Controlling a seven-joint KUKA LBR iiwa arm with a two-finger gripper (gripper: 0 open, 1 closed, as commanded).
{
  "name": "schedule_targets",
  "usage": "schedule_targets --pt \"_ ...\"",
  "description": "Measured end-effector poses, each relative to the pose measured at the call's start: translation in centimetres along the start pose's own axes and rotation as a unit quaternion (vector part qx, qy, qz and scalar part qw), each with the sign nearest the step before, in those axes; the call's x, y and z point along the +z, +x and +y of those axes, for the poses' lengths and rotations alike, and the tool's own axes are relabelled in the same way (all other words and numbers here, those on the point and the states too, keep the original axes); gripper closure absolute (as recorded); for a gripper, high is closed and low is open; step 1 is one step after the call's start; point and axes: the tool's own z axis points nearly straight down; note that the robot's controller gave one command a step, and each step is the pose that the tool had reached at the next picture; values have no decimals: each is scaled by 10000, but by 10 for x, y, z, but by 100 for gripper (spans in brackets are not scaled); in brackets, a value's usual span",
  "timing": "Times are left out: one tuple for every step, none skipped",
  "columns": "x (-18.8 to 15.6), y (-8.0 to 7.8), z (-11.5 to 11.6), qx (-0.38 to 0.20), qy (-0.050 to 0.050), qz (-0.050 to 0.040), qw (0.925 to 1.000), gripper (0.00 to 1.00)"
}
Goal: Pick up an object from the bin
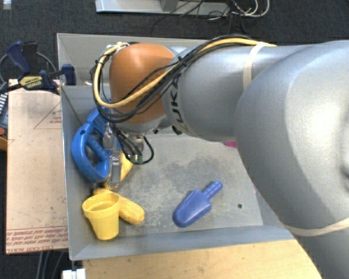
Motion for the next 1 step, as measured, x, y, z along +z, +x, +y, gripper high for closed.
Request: schedule_targets --pt "-5 -2 -2 24 -7 -33 10000 0"
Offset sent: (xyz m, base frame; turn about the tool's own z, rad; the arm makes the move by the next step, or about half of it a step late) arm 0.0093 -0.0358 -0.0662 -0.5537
